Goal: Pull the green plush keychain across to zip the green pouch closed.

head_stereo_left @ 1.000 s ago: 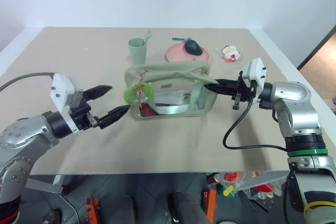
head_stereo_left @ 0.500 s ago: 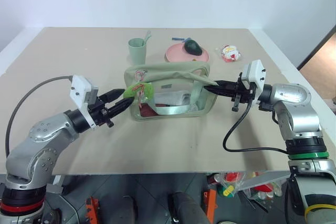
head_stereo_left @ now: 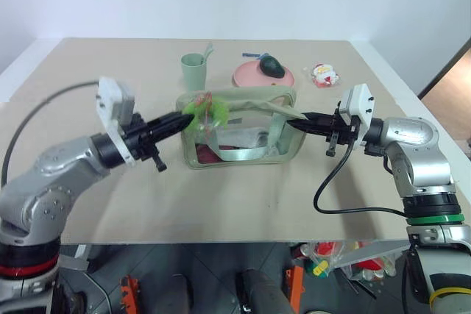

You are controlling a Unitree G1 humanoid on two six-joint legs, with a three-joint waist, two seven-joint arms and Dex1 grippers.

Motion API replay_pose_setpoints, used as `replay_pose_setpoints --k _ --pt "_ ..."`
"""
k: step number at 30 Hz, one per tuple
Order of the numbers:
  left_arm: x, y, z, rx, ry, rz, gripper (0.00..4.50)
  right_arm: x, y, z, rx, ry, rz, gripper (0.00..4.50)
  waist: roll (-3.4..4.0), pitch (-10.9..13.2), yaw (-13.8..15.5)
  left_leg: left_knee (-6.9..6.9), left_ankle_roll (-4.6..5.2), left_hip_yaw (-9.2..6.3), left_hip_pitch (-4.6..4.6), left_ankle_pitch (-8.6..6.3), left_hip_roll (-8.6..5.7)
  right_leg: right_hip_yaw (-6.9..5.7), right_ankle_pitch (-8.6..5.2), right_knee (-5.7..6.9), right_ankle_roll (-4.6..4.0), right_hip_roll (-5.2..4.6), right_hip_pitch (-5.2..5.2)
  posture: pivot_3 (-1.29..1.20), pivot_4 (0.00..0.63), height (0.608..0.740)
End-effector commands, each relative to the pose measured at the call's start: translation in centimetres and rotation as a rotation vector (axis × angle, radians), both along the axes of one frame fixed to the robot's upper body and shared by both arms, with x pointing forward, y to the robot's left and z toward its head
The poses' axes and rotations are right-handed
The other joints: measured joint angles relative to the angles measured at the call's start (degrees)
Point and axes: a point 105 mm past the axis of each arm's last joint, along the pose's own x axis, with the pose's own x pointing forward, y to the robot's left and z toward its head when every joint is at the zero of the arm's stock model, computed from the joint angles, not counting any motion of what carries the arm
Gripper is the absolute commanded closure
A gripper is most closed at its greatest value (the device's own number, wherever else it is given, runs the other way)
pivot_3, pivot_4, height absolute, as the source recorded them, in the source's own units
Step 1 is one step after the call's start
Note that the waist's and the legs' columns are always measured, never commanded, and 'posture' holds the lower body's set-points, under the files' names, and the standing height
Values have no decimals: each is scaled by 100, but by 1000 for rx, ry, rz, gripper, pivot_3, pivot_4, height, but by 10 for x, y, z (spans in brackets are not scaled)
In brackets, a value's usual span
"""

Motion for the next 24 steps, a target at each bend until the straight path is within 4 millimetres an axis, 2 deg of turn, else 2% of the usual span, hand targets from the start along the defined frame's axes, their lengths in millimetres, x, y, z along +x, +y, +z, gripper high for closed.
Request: replay_pose_setpoints --k 1,9,16,19,21,22,24 --pt "14 -7 3 -3 -19 23 4444 -3 -1 11 -18 -50 8 4500 0 0 -2 0 0 1 2 0 0 1 0 0 0 0 2 0 150 740" --pt "46 -39 -11 41 -16 45 4444 -4 -3 11 -22 -61 0 4500 0 0 4 0 0 -1 -3 0 -1 3 1 0 3 1 0 0 150 740" --pt "49 -54 -10 52 -4 -19 4444 -4 -6 11 -25 -68 -13 4500 0 0 6 -1 0 -4 -5 0 -1 1 1 0 4 1 -1 0 150 740" --pt "43 -56 -13 77 1 -54 3575 -3 -6 11 -25 -70 -15 4500 0 0 6 -1 0 -4 -5 0 -3 2 1 0 5 0 -1 0 150 740" --pt "37 -55 -14 106 -4 -77 2827 -4 -6 10 -25 -70 -15 4500 0 0 5 -1 0 -4 -5 0 -3 1 0 1 5 0 -1 0 150 740" --pt "34 -55 -13 109 -5 -84 2628 -4 -6 10 -25 -71 -15 4500 0 0 5 -1 0 -4 -5 0 -3 1 0 1 5 0 -1 0 150 740" --pt "29 -51 -8 118 -16 -91 1849 -3 -6 9 -24 -71 -15 4500 0 0 4 -1 0 -5 -5 0 -2 1 1 1 5 0 -2 0 150 740"
